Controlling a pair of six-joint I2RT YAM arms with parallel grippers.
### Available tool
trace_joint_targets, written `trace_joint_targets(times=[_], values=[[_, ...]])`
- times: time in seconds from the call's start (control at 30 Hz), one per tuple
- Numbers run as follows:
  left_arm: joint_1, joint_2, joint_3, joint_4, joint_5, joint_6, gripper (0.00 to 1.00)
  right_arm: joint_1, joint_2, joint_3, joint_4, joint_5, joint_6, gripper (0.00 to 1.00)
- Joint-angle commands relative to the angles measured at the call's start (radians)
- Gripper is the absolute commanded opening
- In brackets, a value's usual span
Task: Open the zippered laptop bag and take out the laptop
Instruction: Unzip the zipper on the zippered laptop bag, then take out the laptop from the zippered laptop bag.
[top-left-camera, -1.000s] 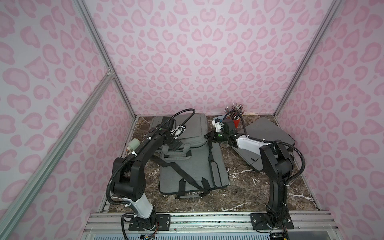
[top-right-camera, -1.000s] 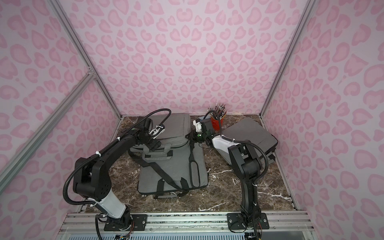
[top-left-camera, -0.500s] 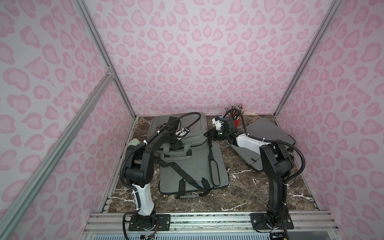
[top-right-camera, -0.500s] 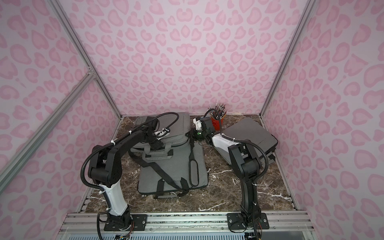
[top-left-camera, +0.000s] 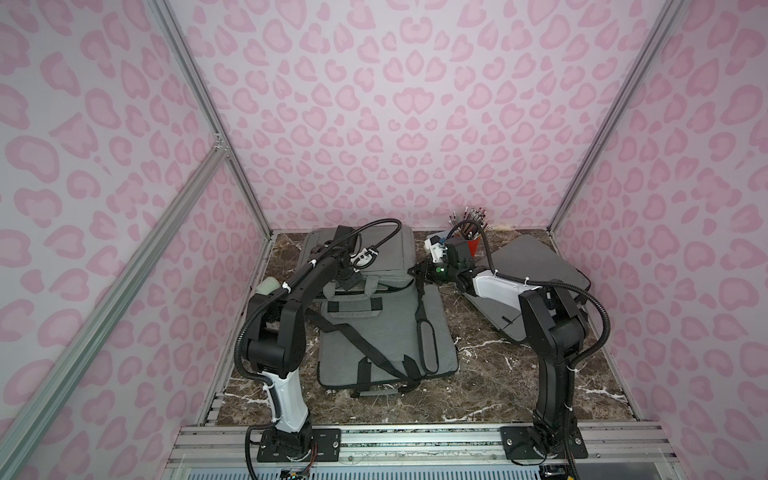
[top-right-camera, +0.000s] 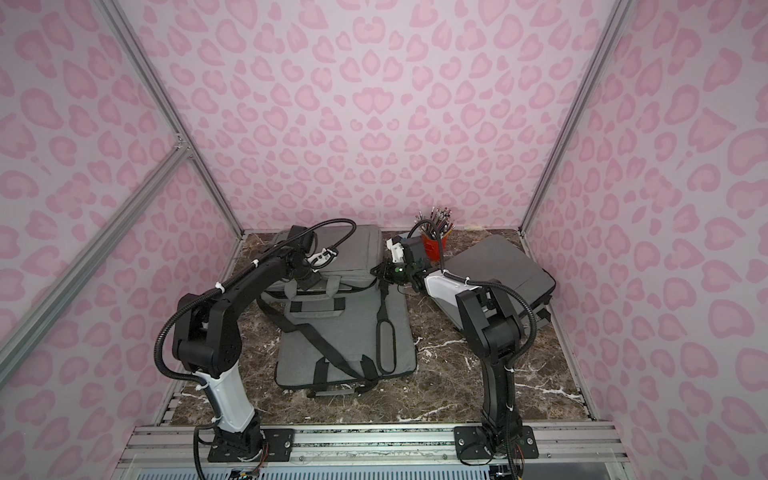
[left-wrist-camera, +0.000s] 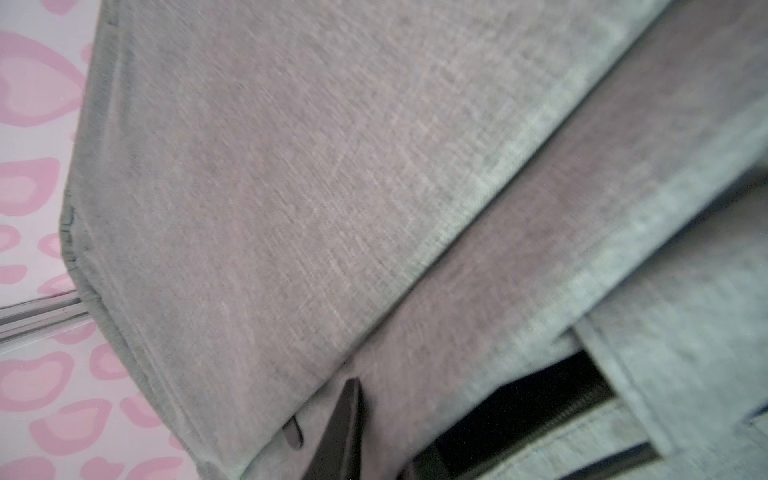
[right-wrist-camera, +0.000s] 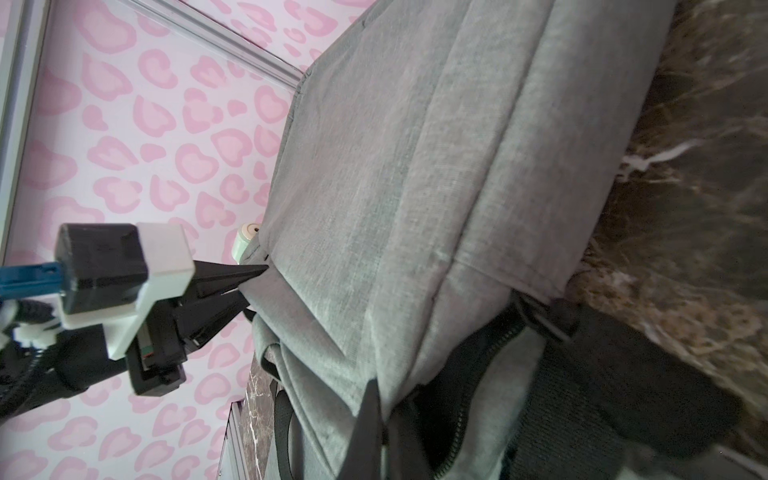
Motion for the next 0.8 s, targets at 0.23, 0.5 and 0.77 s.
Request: trace_joint_targets(times=[0.23, 0.5, 0.77], values=[[0.01, -0.022, 0.108, -0.063, -0.011, -0.084, 0.02, -0.001, -0.026, -0.039, 0.011, 0.032, -0.001, 0.06], [0.04, -0.006, 0.23, -0.129, 0.105, -0.172, 0.02, 0.023, -0.193, -0.151, 0.06, 0.156, -0.075, 0.4], [0.045, 0.022, 0.315, -0.189, 0.149, -0.187, 0.02, 0.191, -0.377, -0.308, 0.121, 0.429, -0.51, 0.52]])
